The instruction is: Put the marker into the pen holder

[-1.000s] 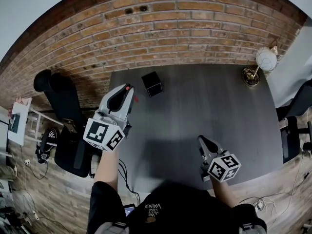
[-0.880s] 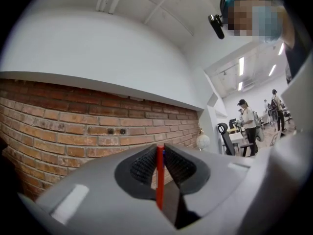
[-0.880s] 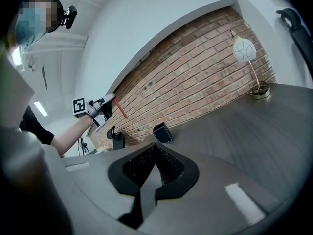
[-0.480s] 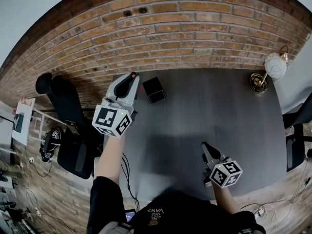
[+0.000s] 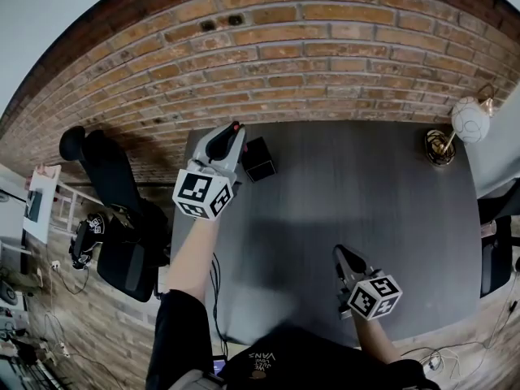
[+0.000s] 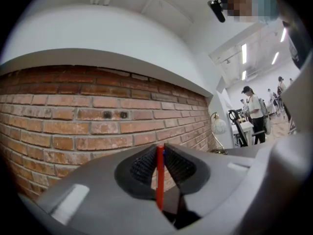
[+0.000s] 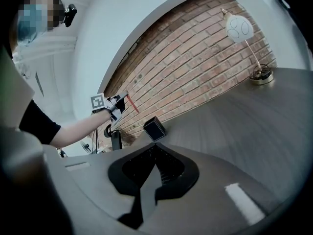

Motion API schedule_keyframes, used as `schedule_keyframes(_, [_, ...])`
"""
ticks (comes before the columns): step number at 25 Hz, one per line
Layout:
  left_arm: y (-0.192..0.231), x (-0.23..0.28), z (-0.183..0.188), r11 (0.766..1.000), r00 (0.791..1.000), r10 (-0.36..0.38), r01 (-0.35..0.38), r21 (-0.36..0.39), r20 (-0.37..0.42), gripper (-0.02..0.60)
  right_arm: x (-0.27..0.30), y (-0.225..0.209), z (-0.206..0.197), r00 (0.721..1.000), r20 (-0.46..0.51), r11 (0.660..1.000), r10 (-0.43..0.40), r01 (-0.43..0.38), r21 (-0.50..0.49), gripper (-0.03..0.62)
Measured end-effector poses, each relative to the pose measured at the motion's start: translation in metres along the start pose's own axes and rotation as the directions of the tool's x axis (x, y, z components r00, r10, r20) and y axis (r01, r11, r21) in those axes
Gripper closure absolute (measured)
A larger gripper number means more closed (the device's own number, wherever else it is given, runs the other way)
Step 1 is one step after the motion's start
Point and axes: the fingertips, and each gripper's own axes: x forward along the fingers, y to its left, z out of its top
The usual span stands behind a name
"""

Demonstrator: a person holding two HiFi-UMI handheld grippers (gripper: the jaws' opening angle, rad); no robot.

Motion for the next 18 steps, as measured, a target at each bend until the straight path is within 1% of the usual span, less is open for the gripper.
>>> schedule_keyframes(5, [0.003,0.012,-0.041,0.999,0.999,0.013,-0.015,-0.049,-0.044,0.482,0.009,-0.010,-0.002,1.000,-0.011,1.000,0.005,-0.005,0.003,0.592])
schedule_keyframes(11, [0.011,0.016,-0.088,0.992,0.993,0.055,-0.066,-0.104,-0.105,0.482,0.015,-0.016,-0.012,0.999,-0.042,1.000,0.010,-0.009,0.021,0.592])
schedule_keyframes(18, [0.017,0.013,-0.128,0.989,0.982,0.079,-0.099,-0.109,-0.171,0.482,0.020,-0.022,-0.018,0.998,-0.061,1.000,0.010,-0.008,0.030,0.592])
